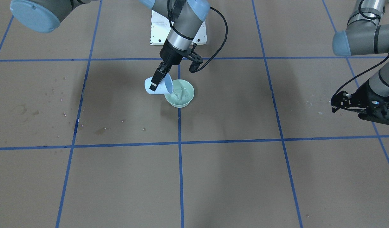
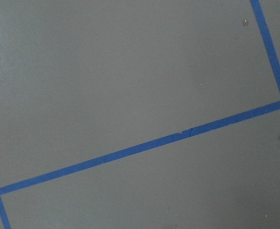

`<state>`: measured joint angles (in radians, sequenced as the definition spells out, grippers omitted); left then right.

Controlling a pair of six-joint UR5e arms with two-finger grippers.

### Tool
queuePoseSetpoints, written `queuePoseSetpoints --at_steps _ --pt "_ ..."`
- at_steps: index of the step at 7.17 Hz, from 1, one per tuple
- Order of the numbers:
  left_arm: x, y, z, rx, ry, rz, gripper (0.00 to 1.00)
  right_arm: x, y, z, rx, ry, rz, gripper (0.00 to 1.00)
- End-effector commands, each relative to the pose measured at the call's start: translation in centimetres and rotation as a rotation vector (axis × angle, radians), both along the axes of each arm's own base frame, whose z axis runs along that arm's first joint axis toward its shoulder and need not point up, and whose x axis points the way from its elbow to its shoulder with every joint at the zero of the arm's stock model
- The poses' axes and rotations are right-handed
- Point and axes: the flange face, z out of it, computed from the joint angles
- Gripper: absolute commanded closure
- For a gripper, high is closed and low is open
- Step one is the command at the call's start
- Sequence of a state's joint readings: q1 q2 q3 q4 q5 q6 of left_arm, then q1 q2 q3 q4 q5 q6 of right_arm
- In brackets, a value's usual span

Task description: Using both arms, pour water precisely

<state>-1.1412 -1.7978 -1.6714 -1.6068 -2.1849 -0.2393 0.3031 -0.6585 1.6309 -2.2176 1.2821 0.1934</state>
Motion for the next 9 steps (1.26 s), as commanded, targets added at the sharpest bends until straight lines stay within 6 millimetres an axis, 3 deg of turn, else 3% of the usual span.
queuePoseSetpoints --at_steps 1,5,8,9 --pt "0.1 -0.1 0.8 -0.012 -0.002 0.003 0.01 -0.3 0.7 -0.2 0.048 0.047 -0.011 1.0" --pt "0.2 -0.3 1.3 -0.02 -0.005 0.003 0.01 -0.5 1.8 -1.3 0.076 -0.005 0.031 1.0" --pt "0.2 -0.4 0.5 -0.01 0.0 0.001 0.01 -1.6 2.4 -1.1 -0.027 -0.245 0.157 1.0" --pt "0.2 -0.6 0.2 -0.006 0.0 -0.002 0.01 -0.2 2.2 -1.4 -0.076 -0.335 0.185 1.0"
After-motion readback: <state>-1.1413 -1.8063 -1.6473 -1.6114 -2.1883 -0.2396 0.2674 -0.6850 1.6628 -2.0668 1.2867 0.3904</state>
